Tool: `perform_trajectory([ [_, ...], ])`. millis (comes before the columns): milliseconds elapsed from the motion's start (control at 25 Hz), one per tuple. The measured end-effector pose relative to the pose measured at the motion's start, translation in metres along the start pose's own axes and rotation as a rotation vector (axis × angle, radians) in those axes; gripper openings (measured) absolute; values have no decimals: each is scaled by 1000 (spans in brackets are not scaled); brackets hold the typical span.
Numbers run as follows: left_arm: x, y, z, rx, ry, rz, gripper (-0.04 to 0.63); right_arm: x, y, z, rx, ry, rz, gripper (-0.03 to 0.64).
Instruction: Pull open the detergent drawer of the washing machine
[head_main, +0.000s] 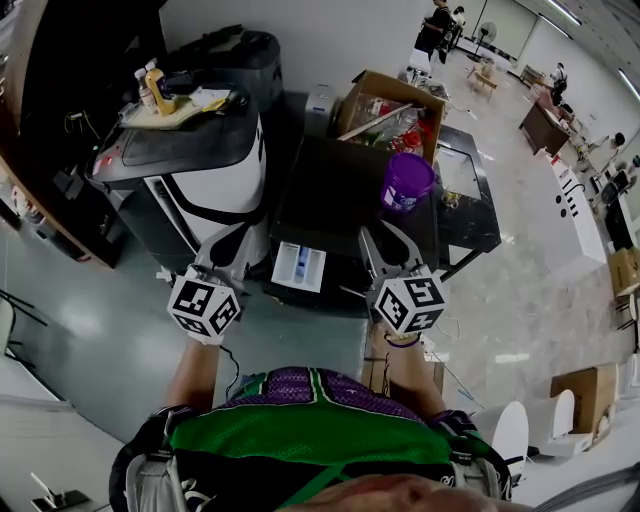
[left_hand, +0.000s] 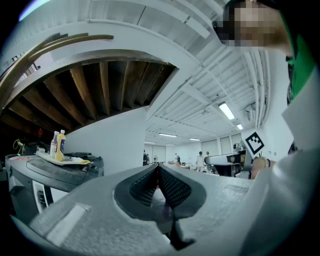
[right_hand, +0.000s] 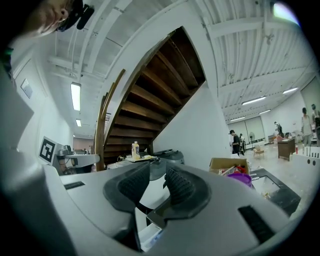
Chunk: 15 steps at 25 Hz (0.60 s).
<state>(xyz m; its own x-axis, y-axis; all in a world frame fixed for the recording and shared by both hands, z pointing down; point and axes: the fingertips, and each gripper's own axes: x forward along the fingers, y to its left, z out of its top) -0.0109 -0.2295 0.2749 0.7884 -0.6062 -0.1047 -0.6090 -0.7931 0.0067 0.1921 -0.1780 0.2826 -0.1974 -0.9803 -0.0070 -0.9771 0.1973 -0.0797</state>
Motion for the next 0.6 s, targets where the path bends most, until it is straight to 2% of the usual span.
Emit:
perform_trajectory([
  [200, -3, -7, 3, -6, -16, -3, 17, 0, 4, 0, -17, -3, 14, 85],
  [400, -14, -12, 0, 8, 4, -22, 17, 0, 15, 2, -25, -32, 0, 29],
  [600, -26, -6, 7, 8, -4, -16, 17, 2, 35, 3, -65, -36, 37, 4],
])
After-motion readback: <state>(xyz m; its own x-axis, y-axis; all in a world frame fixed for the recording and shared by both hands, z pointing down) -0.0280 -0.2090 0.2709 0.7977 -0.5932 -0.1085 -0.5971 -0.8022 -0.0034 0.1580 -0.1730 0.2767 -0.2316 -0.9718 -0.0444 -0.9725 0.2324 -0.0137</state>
